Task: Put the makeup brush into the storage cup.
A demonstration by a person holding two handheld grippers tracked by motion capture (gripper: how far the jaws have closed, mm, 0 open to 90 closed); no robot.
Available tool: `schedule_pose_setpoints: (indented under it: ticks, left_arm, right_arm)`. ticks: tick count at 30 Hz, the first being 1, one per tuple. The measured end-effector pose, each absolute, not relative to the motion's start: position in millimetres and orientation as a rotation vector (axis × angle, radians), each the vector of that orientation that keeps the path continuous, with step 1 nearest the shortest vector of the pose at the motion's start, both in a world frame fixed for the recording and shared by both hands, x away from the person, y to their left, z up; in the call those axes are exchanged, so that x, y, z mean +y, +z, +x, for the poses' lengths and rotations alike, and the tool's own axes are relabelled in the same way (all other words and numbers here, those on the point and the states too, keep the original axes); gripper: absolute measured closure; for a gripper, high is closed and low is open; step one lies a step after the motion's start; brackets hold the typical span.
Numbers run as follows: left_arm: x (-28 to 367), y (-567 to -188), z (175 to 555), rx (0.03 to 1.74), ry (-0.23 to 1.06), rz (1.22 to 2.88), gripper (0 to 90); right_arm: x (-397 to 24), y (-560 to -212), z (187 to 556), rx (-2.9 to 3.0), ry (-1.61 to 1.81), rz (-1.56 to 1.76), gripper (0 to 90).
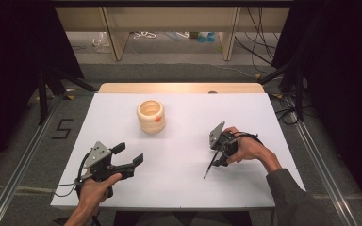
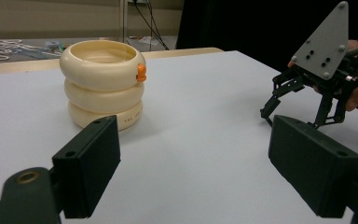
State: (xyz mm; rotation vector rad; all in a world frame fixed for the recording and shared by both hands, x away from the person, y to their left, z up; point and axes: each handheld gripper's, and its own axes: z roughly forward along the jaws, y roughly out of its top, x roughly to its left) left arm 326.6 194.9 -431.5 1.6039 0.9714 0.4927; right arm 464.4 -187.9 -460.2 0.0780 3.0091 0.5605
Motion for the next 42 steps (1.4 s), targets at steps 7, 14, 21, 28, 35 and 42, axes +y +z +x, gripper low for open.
schedule_pose_setpoints:
  ticks: [7, 14, 21, 28, 35, 42]
  left_arm:
    - [194.8, -431.3, 326.3, 0.969, 0.494, 1.604, 16.0]
    - [194.9, -431.2, 326.5, 0.97, 0.493, 1.604, 16.0]
    - [195.2, -431.3, 326.2, 0.976, 0.493, 1.6, 15.9]
    - [195.1, -431.2, 326.2, 0.974, 0.494, 1.601, 15.9]
    - [195.8, -431.1, 326.4, 0.978, 0.496, 1.597, 15.9]
    - [195.9, -430.9, 326.1, 0.981, 0.495, 1.589, 15.9]
  right_arm:
    - [-187.1, -462.6, 465.7, 3.022, 0.546, 0.073, 35.4]
    - [-186.9, -462.9, 467.2, 3.031, 0.554, 0.06, 36.7]
    - [-184.4, -462.4, 470.1, 3.071, 0.528, 0.072, 40.5]
    - [-184.3, -462.7, 471.3, 3.077, 0.533, 0.082, 42.1]
    - [-185.1, -461.1, 470.7, 3.075, 0.522, 0.08, 50.3]
    - [-183.9, -459.1, 469.3, 3.085, 0.494, 0.035, 60.3]
